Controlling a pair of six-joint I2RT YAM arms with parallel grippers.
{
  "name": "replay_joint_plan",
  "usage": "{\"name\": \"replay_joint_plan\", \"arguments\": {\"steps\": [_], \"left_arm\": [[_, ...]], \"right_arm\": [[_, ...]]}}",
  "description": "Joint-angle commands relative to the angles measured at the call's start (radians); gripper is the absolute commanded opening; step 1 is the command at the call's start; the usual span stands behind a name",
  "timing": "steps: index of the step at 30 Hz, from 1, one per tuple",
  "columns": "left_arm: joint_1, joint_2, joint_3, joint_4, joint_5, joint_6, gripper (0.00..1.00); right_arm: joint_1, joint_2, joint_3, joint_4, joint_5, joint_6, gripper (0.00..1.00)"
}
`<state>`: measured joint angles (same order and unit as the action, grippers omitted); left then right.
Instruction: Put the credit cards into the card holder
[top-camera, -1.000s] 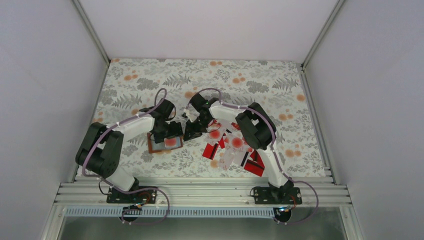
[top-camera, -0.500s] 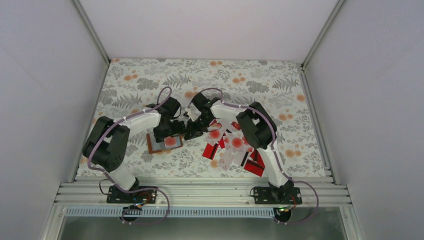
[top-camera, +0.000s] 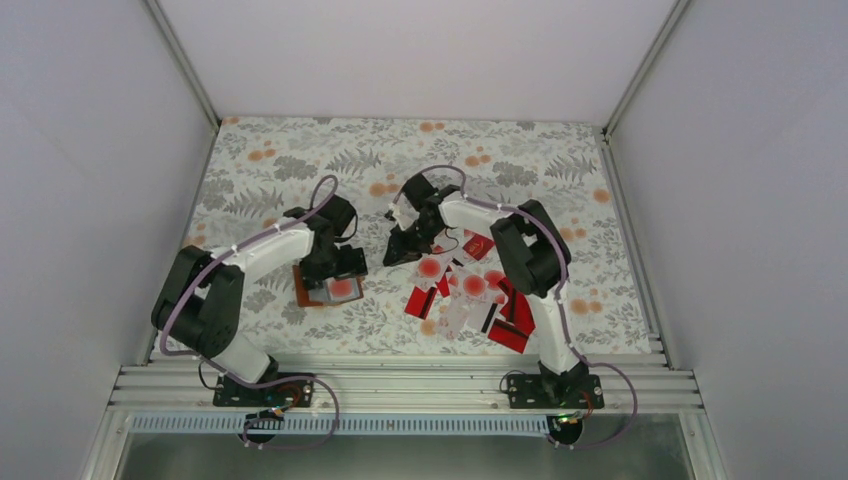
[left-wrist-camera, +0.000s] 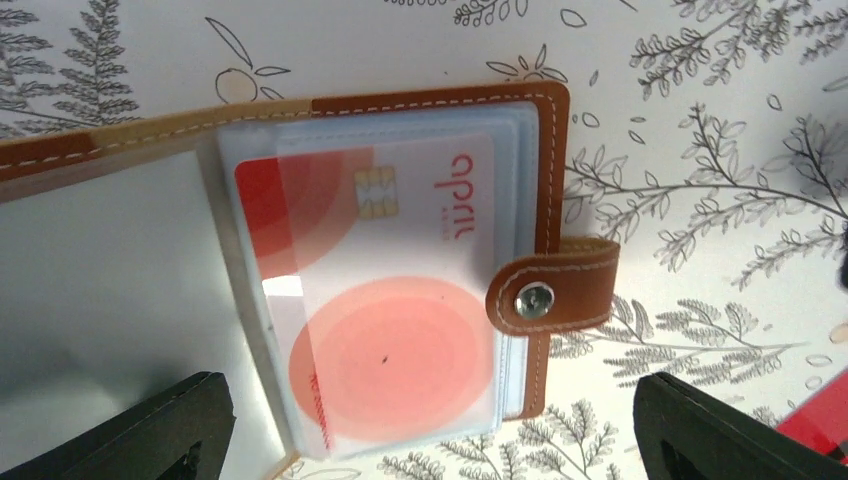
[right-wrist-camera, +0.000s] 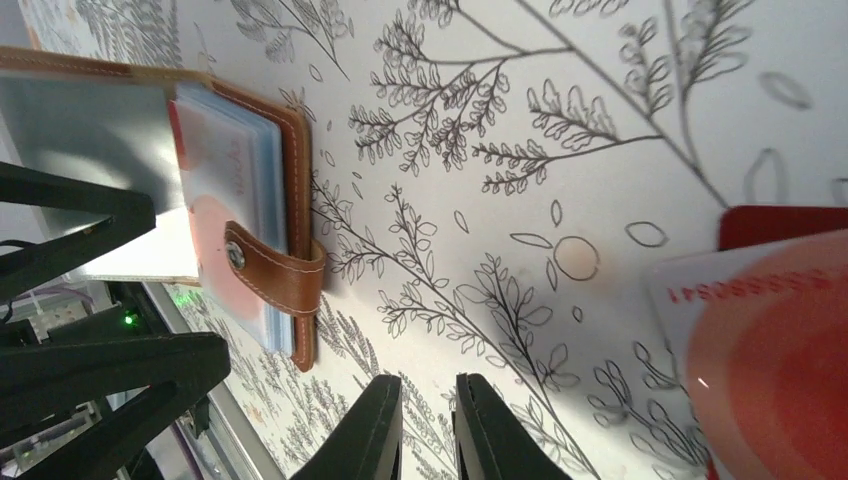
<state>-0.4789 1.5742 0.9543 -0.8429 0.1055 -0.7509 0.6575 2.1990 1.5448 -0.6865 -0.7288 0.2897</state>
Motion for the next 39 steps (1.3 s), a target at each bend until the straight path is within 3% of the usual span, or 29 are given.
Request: {"name": "replay_joint_plan", "arguments": {"steps": [1, 6, 13, 19, 28, 39], "left_arm": [[0.007, -0.056, 0.035, -0.07, 0.006, 0.03, 1.0], [0.028, -0.126, 0.05, -0.101, -0.035, 0.048, 0.96], [0.048, -0.152, -0.037, -0.023, -0.01, 0.104, 0.5], [0.083, -0.163, -0.068, -0.03, -0.063, 0.122, 0.3], [0.147, -0.136, -0.128, 0.03, -0.06, 0.12, 0.2], [0.199, -0.082, -0.194, 0.118, 0.039, 0.137, 0.03]], "right_arm": [[-0.013, -0.083, 0.0, -0.042, 0.038, -0.011, 0.15], [-0.013, -0.14, -0.013, -0.025, -0.015, 0.014, 0.17], [0.002, -0.199, -0.106, 0.147, -0.2, 0.128, 0.24], [0.062, -0.183, -0.103, 0.197, -0.218, 0.172, 0.27], [0.134, -0.091, -0.038, 0.215, -0.164, 0.228, 0.3], [0.205, -0.024, -0.024, 0.265, -0.04, 0.328, 0.33]]}}
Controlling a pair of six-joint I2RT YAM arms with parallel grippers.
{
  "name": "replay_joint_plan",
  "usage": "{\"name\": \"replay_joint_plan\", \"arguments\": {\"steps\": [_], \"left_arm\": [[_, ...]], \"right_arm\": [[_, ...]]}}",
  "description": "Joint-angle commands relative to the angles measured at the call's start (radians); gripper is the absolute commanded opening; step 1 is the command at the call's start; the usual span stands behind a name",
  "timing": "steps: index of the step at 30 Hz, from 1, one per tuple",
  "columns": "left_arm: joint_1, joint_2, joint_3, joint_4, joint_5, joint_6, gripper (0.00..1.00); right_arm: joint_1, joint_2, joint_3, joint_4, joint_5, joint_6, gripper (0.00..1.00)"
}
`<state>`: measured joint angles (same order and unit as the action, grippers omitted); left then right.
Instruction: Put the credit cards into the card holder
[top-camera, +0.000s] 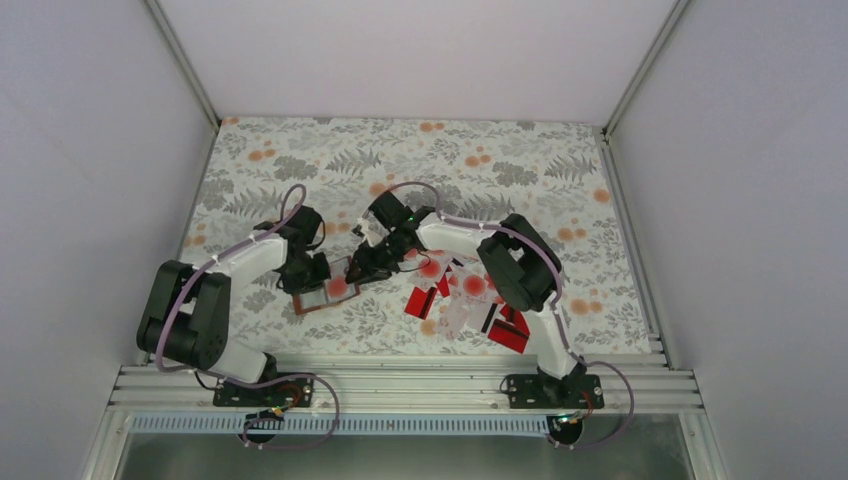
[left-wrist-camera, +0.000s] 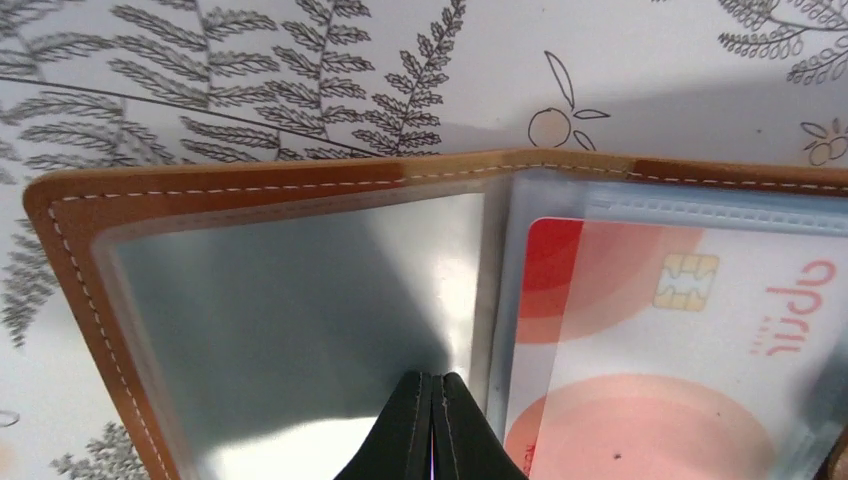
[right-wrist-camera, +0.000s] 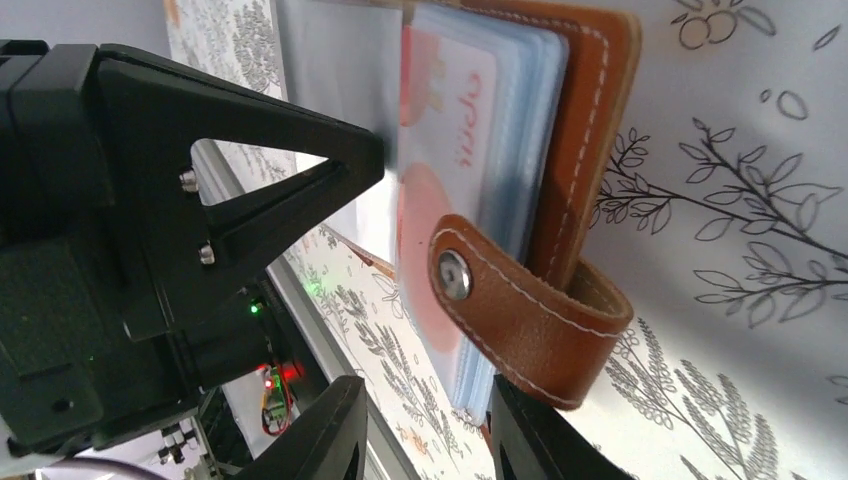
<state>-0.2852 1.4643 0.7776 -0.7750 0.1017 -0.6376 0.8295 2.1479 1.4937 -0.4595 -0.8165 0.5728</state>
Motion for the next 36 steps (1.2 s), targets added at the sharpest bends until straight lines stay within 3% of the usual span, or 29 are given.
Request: {"name": "replay_joint_plan", "arguments": {"steps": [1, 7, 12, 19, 36], "left_arm": [[0.007, 0.031, -0.02, 0.057, 0.047, 0.031, 0.03], [0.009, 0.061, -0.021, 0.082, 0.064, 0.079, 0.02], [0.011, 0.078, -0.033, 0.1, 0.062, 0.095, 0.02], [0.011, 0.118, -0.03, 0.147, 0.086, 0.109, 0.02], [0.011, 0.14, -0.038, 0.173, 0.105, 0.138, 0.02]], "right_arm": [[0.038, 0.031, 0.038, 0.039, 0.052, 0.05, 0.33], [0.058, 0.026, 0.067, 0.014, 0.11, 0.06, 0.33], [0.054, -0.051, 0.064, -0.098, 0.255, 0.027, 0.35], [0.064, -0.077, 0.025, 0.0, 0.141, 0.054, 0.38], [0.065, 0.015, 0.036, 0.029, 0.182, 0.144, 0.35]]}}
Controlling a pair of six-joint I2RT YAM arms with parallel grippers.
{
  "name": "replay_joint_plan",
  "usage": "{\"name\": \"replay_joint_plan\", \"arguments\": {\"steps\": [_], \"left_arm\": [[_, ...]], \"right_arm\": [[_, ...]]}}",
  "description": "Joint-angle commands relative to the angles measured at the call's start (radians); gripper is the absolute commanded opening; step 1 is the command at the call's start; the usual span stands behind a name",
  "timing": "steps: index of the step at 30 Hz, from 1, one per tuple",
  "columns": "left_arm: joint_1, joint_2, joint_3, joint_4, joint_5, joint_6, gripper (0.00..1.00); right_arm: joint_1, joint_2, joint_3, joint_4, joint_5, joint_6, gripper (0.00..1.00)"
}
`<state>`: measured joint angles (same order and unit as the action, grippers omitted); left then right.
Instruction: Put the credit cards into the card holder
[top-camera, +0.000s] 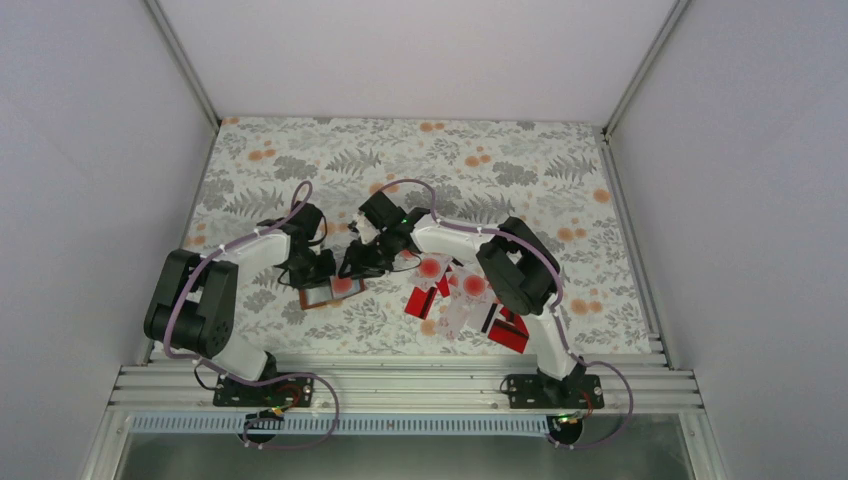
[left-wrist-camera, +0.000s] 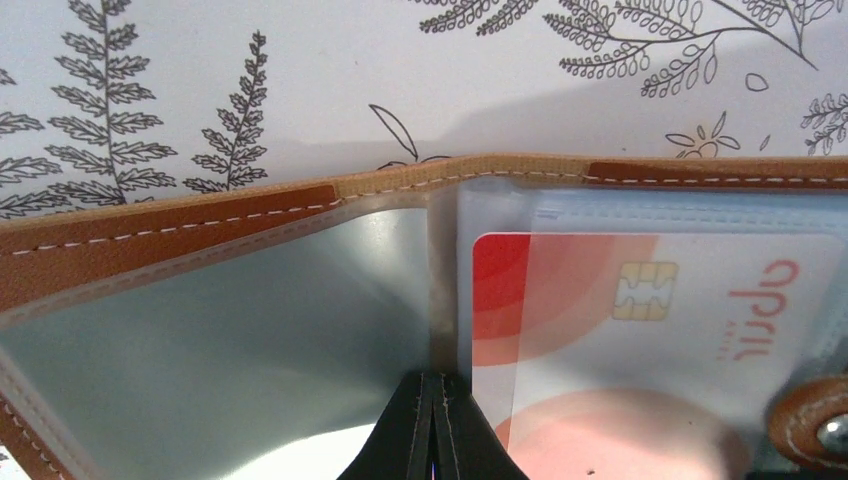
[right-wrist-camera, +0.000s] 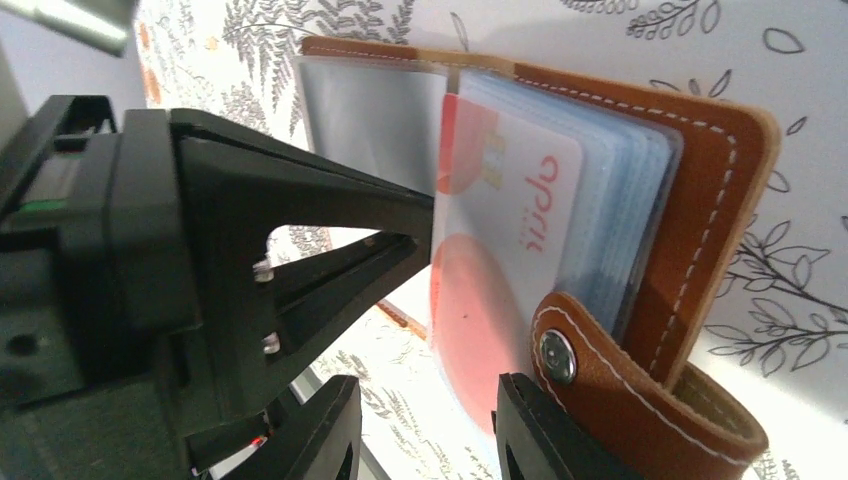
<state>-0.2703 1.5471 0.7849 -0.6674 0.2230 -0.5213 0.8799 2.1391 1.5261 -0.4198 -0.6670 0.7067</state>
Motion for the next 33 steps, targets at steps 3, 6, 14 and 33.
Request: {"name": "replay_joint_plan", "arguments": {"steps": [3, 6, 14, 33], "left_arm": [[-0.003, 0.058, -0.049, 0.069, -0.016, 0.024, 0.02], [-0.004, 0.06, -0.052, 0.072, -0.014, 0.027, 0.02], [-0.004, 0.068, -0.055, 0.08, -0.004, 0.036, 0.02], [-0.004, 0.082, -0.058, 0.091, 0.016, 0.055, 0.02]], "right_arm": [[0.013, 0.017, -0.004, -0.031, 0.06, 0.006, 0.35], [0.014, 0.003, -0.017, -0.042, 0.084, 0.004, 0.35], [0.014, -0.019, -0.055, -0.02, 0.091, 0.016, 0.35], [0.018, 0.019, -0.036, 0.077, -0.015, 0.059, 0.34]]}}
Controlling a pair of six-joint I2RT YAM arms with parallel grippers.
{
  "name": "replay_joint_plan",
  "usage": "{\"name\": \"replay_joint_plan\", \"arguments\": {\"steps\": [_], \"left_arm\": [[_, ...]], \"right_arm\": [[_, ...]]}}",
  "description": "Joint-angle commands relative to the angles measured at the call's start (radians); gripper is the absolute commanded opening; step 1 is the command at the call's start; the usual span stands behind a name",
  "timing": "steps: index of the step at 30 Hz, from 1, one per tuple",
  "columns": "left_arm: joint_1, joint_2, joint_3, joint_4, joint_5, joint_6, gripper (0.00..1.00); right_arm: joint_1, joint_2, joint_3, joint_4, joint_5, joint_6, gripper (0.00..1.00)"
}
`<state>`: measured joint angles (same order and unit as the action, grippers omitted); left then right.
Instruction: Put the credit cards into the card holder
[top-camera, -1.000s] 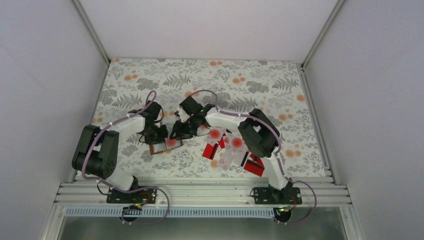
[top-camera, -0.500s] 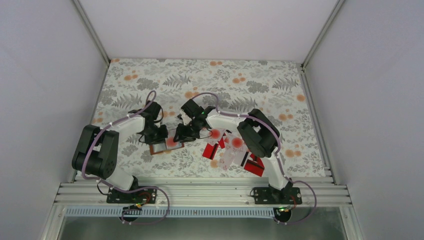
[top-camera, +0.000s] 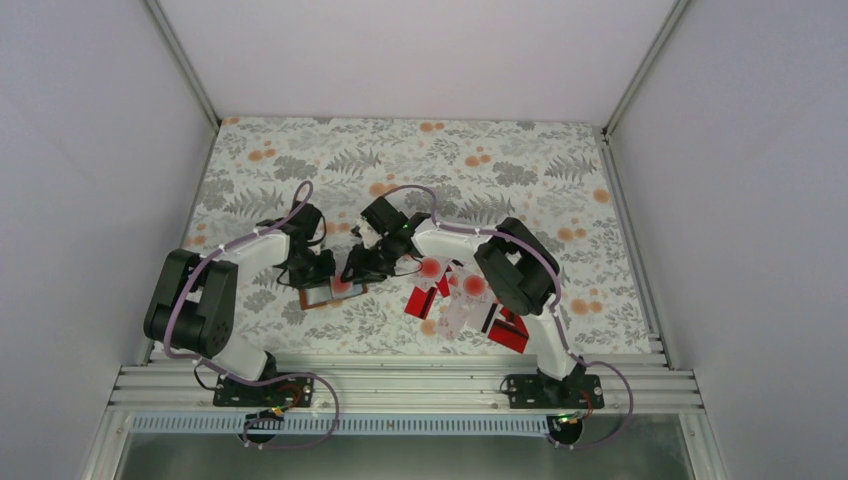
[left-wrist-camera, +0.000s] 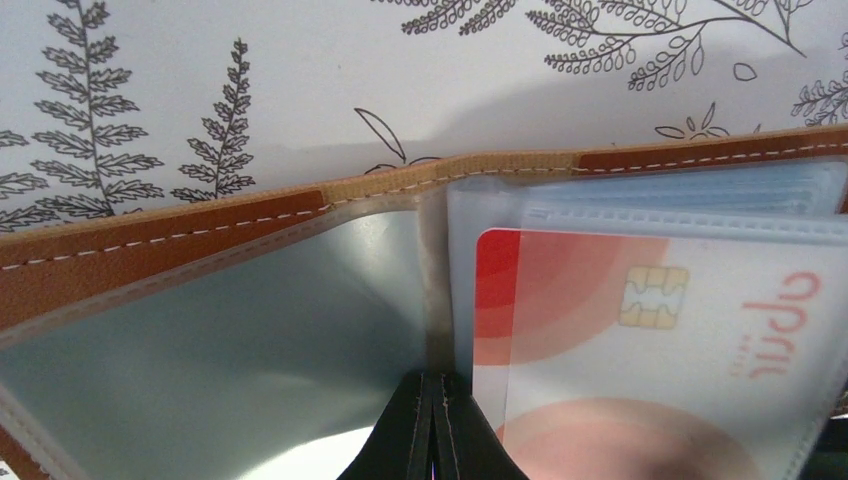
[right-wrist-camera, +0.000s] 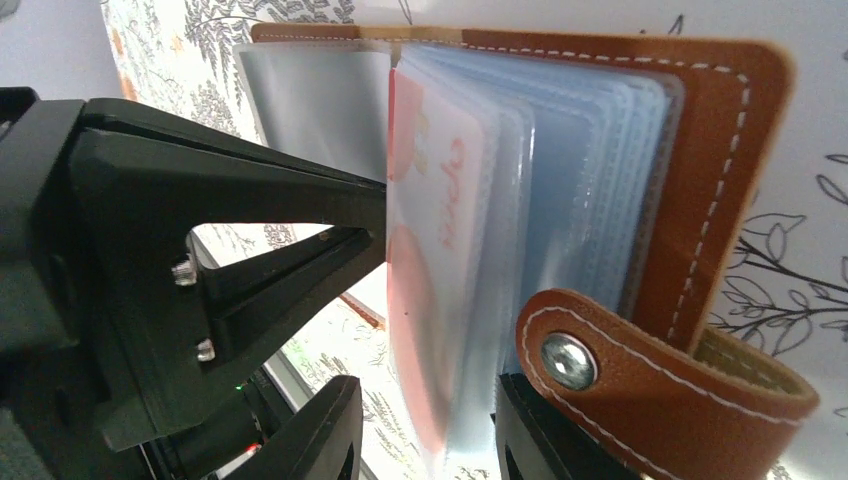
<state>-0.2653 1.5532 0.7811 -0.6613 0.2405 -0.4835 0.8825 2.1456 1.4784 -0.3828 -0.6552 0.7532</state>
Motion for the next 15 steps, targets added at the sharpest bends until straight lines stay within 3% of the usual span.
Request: {"name": "replay_joint_plan", "arguments": {"steps": [1, 15], "left_arm": [[-0.008, 0.076, -0.052, 0.085, -0.001, 0.017, 0.02], [-0.009, 0.033, -0.02, 0.048, 0.015, 0.013, 0.03]], "right_arm": [[0.015, 0.014, 0.014, 0.039, -0.027, 0.012, 0.34], [0.022, 0.029, 0.111, -0.067, 0.014, -0.022, 0.3]]}}
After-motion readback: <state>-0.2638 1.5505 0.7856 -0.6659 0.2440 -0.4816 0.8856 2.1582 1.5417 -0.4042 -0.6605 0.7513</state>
